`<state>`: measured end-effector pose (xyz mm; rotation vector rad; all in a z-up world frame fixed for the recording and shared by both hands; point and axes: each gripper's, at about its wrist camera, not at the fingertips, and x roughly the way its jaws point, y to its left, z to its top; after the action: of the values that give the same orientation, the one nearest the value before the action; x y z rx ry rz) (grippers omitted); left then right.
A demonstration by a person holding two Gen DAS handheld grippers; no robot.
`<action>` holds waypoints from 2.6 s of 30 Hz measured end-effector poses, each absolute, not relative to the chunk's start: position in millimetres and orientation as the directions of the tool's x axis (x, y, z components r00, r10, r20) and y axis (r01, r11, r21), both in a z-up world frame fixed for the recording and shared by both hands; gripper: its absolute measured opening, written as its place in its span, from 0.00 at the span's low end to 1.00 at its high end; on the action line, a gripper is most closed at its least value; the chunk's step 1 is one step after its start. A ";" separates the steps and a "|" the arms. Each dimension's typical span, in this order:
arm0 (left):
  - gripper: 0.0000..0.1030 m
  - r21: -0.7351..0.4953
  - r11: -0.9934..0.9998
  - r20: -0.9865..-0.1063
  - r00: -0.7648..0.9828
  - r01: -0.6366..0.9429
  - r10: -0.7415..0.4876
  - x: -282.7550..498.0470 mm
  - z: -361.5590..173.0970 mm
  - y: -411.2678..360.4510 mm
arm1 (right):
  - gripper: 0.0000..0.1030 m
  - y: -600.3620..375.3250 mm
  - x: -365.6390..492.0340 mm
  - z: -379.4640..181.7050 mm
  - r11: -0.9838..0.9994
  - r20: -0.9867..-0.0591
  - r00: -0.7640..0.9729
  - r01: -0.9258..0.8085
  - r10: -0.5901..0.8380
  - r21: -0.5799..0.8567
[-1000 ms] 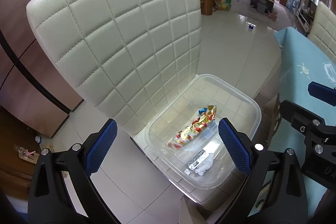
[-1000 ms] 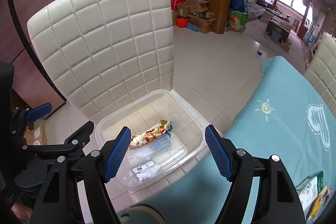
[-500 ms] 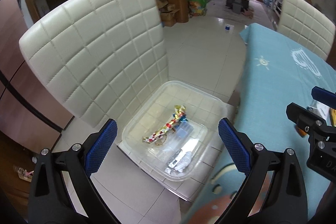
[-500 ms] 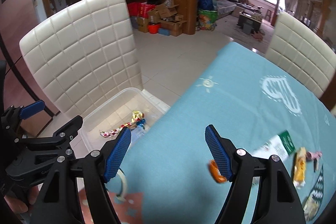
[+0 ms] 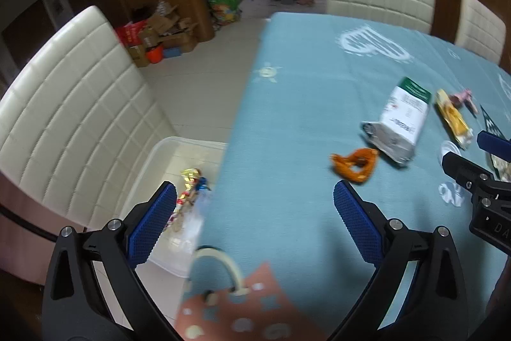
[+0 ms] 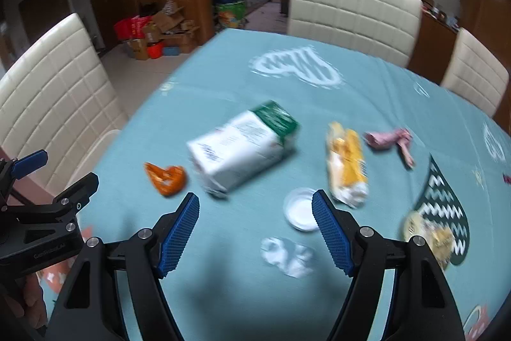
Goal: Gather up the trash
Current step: 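Move both open tools back over the table, then grasp the orange peel with the left tool while the right tool grasps the white cap, then carry the orange peel and white cap over the bin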
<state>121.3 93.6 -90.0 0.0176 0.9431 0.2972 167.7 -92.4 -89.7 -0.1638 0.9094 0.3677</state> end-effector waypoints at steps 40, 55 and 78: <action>0.36 0.039 0.997 -0.865 0.497 -0.071 0.069 182.3 -135.4 58.9 | 0.38 -127.7 199.2 -138.3 0.950 -0.845 0.484 -0.301 0.226 0.082; 0.34 0.044 0.994 -0.843 0.531 -0.096 0.088 153.1 -113.5 68.5 | 0.38 -112.1 174.9 -112.9 0.930 -0.828 0.500 -0.362 0.254 0.067; 0.34 0.058 0.950 -0.816 0.534 -0.308 0.223 76.0 -96.8 158.8 | 0.38 7.1 131.4 -93.8 0.792 -0.813 0.447 -0.609 0.375 0.030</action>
<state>76.0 158.8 -96.8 -0.0968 0.9574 0.3169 131.4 7.1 -93.8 -0.2840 0.9237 0.6193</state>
